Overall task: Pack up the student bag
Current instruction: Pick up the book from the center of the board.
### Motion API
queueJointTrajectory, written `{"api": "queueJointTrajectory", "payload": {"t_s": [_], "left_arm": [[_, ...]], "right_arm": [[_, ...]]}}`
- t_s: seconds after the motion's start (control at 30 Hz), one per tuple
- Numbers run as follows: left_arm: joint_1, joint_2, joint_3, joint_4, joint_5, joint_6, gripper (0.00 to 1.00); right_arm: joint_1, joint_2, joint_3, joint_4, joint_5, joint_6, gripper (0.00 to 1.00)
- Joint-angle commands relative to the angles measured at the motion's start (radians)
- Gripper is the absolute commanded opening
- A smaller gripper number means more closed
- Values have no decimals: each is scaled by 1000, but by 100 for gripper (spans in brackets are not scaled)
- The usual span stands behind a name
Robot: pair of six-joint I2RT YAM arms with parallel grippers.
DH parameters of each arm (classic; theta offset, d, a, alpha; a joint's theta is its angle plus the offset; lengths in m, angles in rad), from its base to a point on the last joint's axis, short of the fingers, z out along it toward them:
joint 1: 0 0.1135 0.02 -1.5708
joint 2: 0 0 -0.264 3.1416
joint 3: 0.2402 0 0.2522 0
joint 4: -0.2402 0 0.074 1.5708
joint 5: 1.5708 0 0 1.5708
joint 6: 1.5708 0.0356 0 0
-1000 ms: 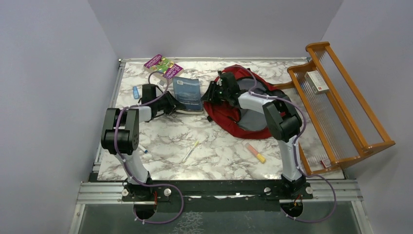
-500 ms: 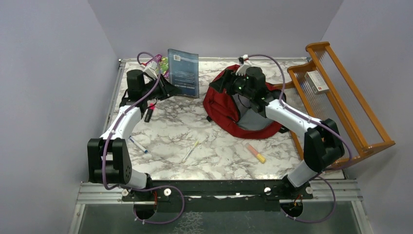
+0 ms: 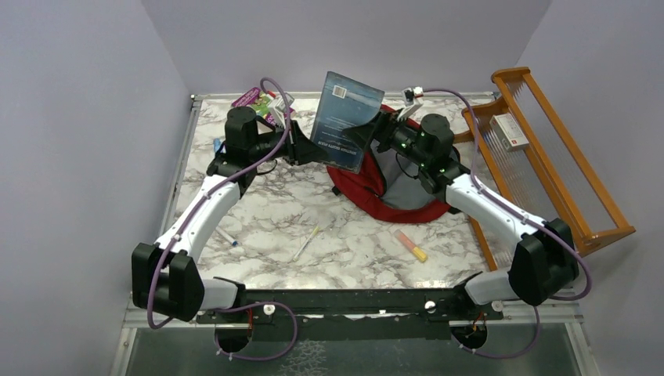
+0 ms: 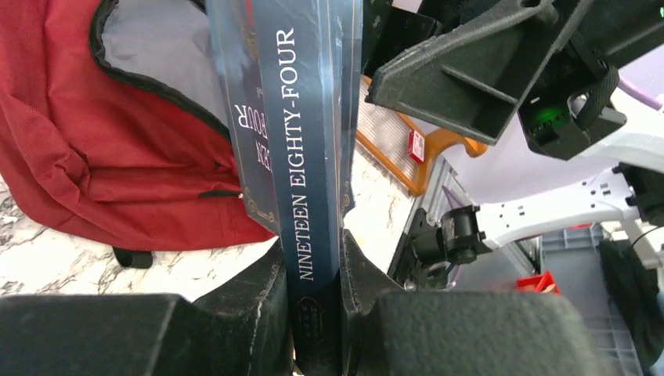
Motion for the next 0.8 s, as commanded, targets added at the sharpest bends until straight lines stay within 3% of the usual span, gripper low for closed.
{"api": "queueJointTrajectory", "payload": {"t_s": [0.0, 0.13, 0.23, 0.37, 0.47, 0.53, 0.77], "left_arm": [[-1, -88, 96, 8, 74, 136, 0], [-2, -106, 220, -292, 15, 417, 0], [-2, -128, 272, -405, -66, 576, 0], [-3, -177, 244, -424, -52, 780, 0], [-3, -219, 220, -425, -108, 884, 0], [-3, -249, 194, -470, -23, 1069, 0], [-3, -370, 89, -518, -26, 1432, 0]], "right_arm": [[-12, -78, -30, 32, -8, -4, 96], [-13, -157, -26, -33, -27, -155, 96], [-14, -249, -31, -81, -43, -340, 95], [-14, -337, 18, -190, -95, -583, 95], [-14, -357, 92, -281, -235, -771, 95], [-13, -353, 150, -350, -336, -870, 95], [-14, -348, 272, -460, -569, -1090, 92]]}}
